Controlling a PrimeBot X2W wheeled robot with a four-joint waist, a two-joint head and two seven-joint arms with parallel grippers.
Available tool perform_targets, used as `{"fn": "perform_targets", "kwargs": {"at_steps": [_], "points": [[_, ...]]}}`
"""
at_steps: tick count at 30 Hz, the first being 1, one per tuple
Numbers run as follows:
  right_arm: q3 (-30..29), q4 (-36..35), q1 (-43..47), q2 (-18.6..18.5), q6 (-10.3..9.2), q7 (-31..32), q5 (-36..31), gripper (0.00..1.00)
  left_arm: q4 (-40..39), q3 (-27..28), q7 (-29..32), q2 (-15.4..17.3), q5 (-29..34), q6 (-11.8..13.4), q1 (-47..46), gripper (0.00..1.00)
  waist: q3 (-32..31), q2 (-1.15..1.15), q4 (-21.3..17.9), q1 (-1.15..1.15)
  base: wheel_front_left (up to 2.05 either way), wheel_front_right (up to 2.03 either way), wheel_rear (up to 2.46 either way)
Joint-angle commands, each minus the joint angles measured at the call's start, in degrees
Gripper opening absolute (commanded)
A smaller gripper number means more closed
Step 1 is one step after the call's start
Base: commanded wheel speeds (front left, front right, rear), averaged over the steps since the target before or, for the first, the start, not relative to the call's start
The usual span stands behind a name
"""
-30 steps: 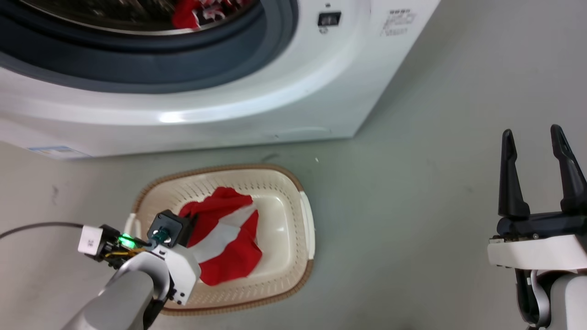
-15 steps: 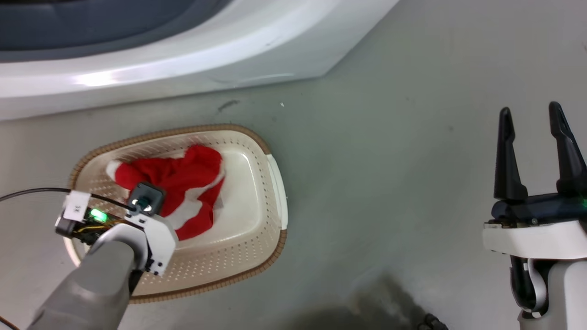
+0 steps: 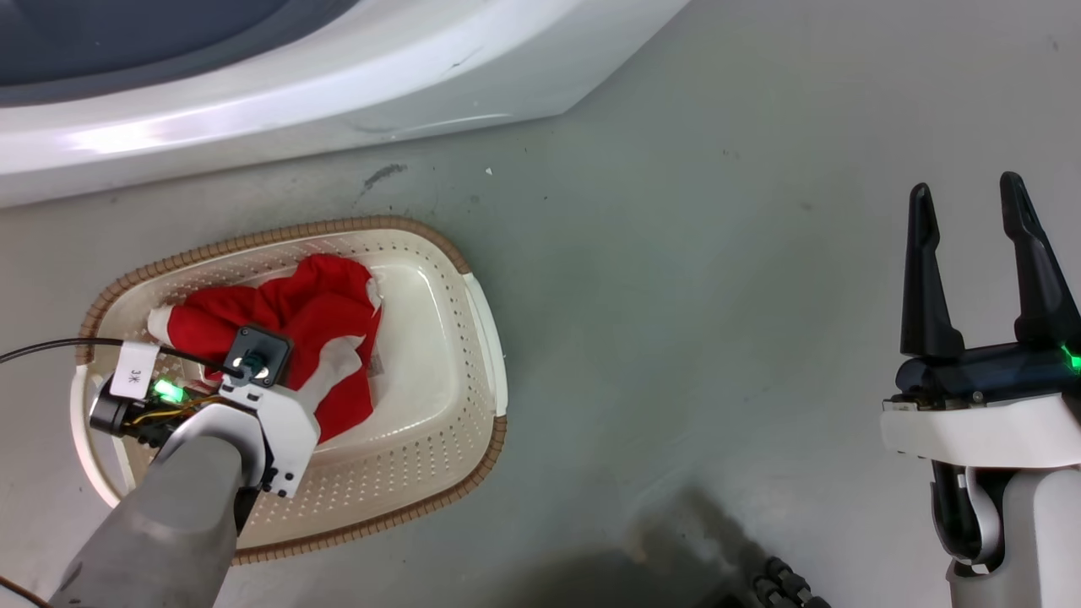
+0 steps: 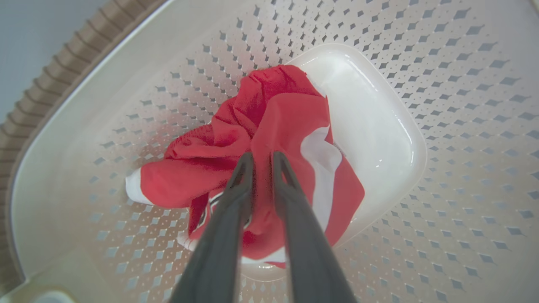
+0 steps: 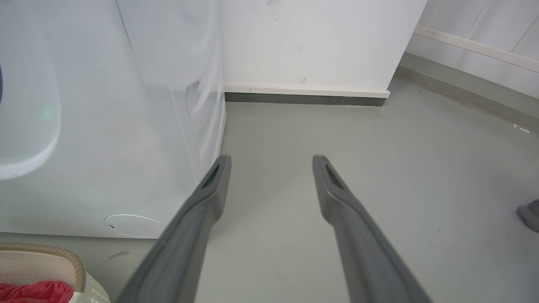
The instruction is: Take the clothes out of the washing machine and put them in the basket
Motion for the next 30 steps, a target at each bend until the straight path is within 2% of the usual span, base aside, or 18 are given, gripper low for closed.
{"fn": "perform_targets", "kwargs": {"at_steps": [1, 5, 9, 16, 20, 24, 30], "points": [[0.14, 0.23, -1.29, 0.09, -0.08, -0.14, 0.13, 1.00, -0.85, 0.31, -0.14, 0.23, 0.51, 0.75, 0.87, 1.00, -0.92, 0.00, 0.07, -0.01, 0.00, 0.00, 0.00], [-0.13, 0.79, -0.96, 0.09, -0.08, -0.14, -0.22, 1.00, -3.88, 1.69, -0.15, 0.25, 0.67, 1.66, 2.79, 1.00, -3.80, 0.00, 0.75, -0.01, 0.00, 0.00, 0.00], [-0.68, 1.74, 0.12, 0.09, -0.08, -0.14, -1.05, 1.00, -9.63, 5.67, -0.14, 0.91, 0.34, 3.87, 7.23, 1.00, -7.82, 0.00, 2.07, -0.01, 0.00, 0.00, 0.00], [-2.47, 3.19, 2.22, 0.08, -0.08, -0.14, -2.49, 1.00, -20.90, 14.25, -0.14, 0.49, 1.67, 4.70, 15.07, 1.00, -16.06, 0.00, 5.11, -0.01, 0.00, 0.00, 0.00], [-3.20, 3.98, 3.25, 0.05, -0.08, -0.14, -3.19, 1.00, -28.88, 20.21, -0.14, 0.22, 4.25, 4.37, 19.93, 1.00, -19.99, 0.00, 6.63, -0.01, 0.00, 0.00, 0.00], [-3.92, 4.36, 4.11, 0.10, -0.07, -0.14, -3.09, 1.00, -34.63, 23.71, -0.14, -0.46, 6.91, 3.86, 22.95, 1.00, -22.37, 0.00, 7.72, -0.01, 0.00, 0.00, 0.00], [-3.23, 5.06, 5.55, 0.08, -0.08, -0.14, -3.46, 1.00, -44.81, 30.35, -0.15, -2.76, 10.94, 1.78, 28.60, 1.00, -26.03, 0.00, 8.80, -0.01, 0.00, 0.00, 0.00]]}}
